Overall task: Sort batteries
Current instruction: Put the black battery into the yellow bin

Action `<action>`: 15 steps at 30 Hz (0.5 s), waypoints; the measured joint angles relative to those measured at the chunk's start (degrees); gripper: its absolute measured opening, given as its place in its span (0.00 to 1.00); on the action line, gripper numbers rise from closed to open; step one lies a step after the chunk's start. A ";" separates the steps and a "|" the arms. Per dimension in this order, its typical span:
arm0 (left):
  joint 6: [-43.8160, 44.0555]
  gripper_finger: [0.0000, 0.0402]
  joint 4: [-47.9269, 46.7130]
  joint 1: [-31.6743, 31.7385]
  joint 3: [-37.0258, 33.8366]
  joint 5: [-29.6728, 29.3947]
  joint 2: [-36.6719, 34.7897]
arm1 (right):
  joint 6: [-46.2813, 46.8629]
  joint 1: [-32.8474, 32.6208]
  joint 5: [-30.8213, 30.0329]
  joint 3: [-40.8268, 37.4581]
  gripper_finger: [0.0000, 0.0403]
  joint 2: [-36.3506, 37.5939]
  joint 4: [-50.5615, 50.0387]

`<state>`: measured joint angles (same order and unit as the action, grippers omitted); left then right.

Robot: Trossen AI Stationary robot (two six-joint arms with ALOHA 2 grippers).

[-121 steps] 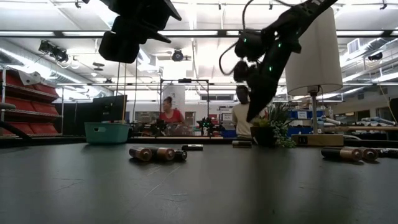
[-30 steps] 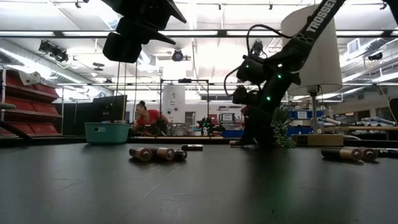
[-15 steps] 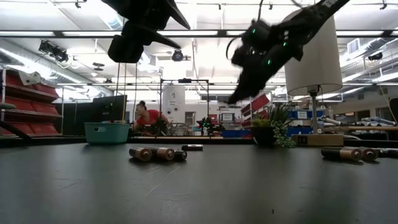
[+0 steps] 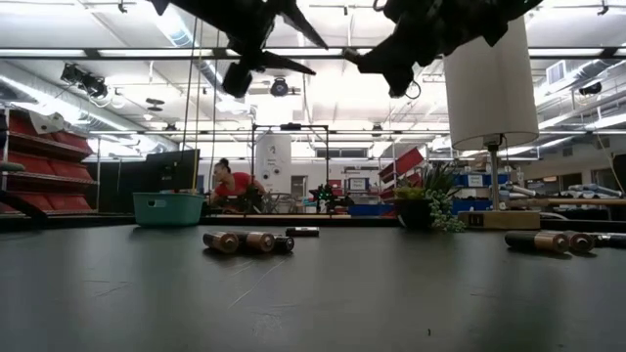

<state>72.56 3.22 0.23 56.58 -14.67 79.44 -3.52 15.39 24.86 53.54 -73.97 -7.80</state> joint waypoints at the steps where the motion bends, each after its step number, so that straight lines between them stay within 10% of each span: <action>1: 0.04 0.47 1.32 0.53 0.00 0.64 0.00 | 0.29 -0.56 -1.01 -0.02 0.07 0.00 -0.36; 15: 3.21 0.54 7.68 2.39 0.00 6.54 3.88 | 0.82 -2.96 -5.27 0.00 0.07 -2.25 -0.33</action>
<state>75.77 10.90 2.61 56.58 -8.13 83.32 -2.70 12.43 19.59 53.54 -76.23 -8.13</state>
